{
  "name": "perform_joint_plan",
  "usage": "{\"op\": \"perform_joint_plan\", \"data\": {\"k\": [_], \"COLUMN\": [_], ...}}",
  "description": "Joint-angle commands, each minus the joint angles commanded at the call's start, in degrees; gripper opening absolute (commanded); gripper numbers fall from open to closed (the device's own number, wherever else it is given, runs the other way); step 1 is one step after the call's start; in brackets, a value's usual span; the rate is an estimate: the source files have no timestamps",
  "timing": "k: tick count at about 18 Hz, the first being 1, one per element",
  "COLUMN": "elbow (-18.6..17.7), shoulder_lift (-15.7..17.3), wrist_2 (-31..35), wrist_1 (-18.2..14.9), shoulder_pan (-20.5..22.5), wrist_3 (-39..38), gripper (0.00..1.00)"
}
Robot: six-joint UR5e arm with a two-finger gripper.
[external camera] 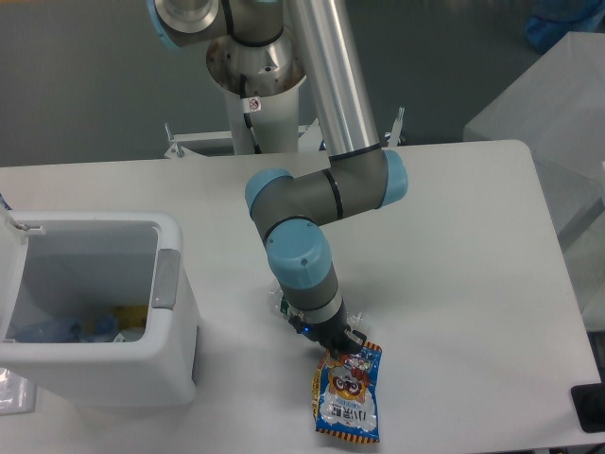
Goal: Place the trash in the trash can
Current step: 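Lift the snack bag and carry it over the white bin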
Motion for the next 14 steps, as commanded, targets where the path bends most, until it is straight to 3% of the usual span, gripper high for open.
{"op": "perform_joint_plan", "data": {"k": [14], "elbow": [-0.5], "shoulder_lift": [5.7], "wrist_2": [-9.0], "wrist_1": [-0.8], "shoulder_pan": [1.7], "wrist_3": [-6.2], "gripper": [0.0]}}
